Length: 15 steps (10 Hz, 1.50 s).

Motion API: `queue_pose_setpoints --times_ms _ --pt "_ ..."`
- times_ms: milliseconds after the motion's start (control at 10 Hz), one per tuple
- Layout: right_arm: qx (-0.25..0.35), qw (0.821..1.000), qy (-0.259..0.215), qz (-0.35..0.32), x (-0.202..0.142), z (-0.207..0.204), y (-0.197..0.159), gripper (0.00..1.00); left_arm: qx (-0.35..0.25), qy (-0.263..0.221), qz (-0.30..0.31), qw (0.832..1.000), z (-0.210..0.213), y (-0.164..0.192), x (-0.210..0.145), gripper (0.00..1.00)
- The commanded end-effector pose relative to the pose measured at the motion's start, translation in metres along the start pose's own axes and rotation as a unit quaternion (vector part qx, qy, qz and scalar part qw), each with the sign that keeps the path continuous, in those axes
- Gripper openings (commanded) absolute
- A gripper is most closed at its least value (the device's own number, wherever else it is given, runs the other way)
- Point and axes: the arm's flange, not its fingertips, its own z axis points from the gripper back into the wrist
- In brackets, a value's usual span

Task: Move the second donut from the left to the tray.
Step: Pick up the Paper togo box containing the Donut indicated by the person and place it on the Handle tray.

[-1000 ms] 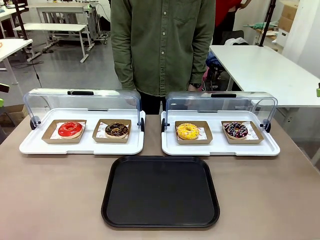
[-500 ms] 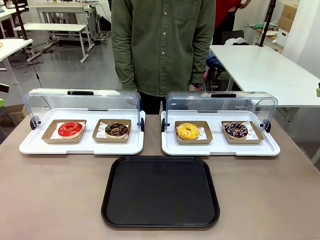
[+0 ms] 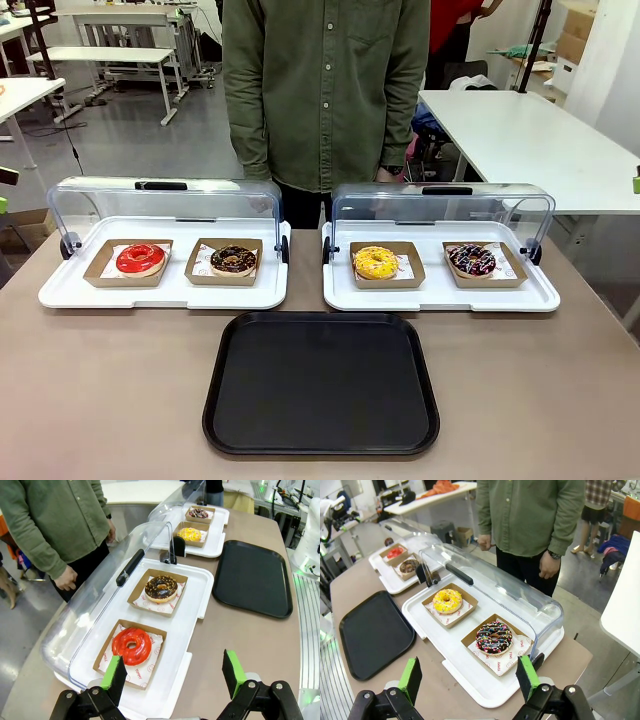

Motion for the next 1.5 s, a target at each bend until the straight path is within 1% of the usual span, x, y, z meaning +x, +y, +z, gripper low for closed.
queue_pose_setpoints --times_ms 0,1400 --pt "0.002 1.0 -0.004 0.003 0.0016 -0.001 0.0003 1.0 -0.005 0.001 -0.001 1.0 0.0015 0.0008 0.0006 1.0" --pt "0.002 1.0 -0.004 0.003 0.0016 -0.001 0.0003 1.0 -0.005 0.001 -0.001 1.0 0.0015 0.0008 0.0006 1.0"
